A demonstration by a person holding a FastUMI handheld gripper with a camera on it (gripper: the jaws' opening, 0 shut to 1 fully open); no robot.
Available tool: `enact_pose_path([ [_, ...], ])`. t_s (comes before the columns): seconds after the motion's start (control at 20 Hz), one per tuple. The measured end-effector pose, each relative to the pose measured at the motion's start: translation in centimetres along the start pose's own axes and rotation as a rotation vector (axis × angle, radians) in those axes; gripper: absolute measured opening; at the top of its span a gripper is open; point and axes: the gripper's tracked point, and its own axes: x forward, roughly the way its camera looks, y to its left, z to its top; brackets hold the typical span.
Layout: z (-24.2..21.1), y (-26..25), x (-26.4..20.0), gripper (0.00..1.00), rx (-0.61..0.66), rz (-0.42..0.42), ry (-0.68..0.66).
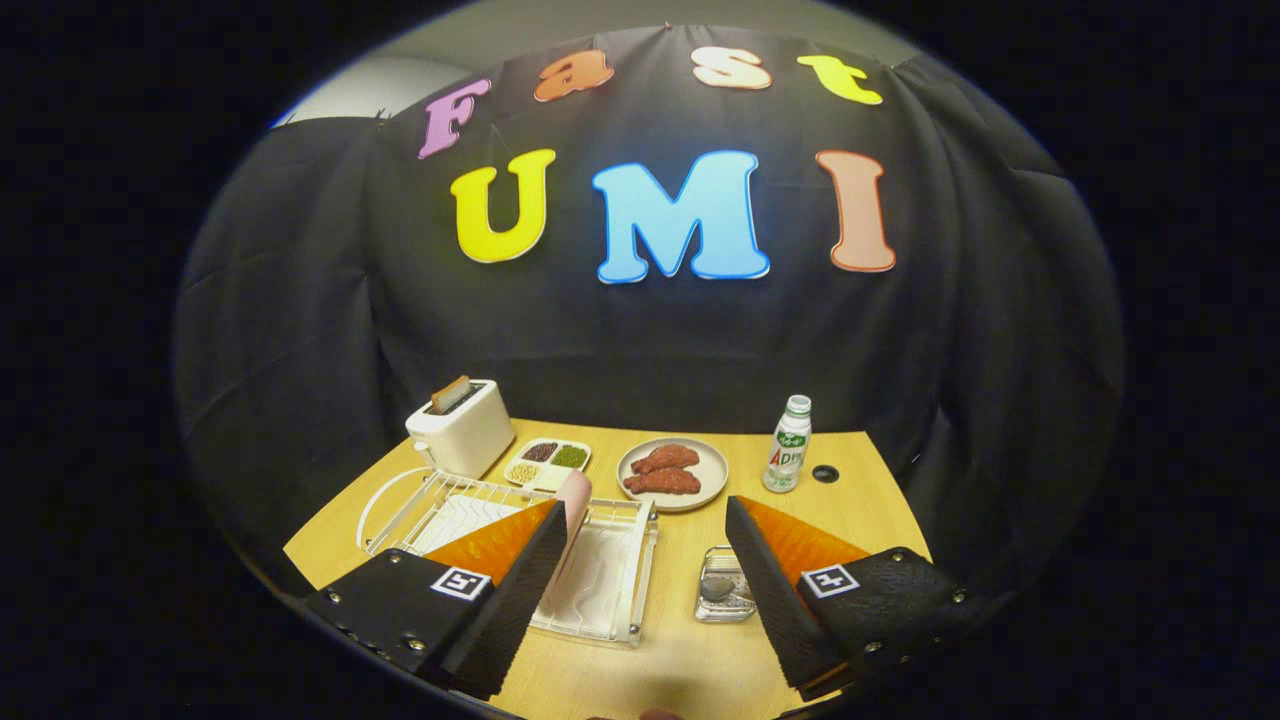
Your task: Take the plate from the dish rack, then take the spoon from the basket and place it into the plate.
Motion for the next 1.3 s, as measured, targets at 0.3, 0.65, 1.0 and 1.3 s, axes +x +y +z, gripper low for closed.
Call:
enact_pose_path([
  [0.3, -1.2, 3.8, 3.8, 0.98, 0.021, -0.032, 0.187],
  [0.65, -2.4, 6.1, 8.0, 0.95, -0.009, -0.144, 0.314],
  [1.0, -5.3, 4.5, 11.5, 0.65, -0.063, -0.371, 0.448],
  [1.3, -5.7, 4.6, 11.9, 0.09, -0.132, -0.525, 0.441],
])
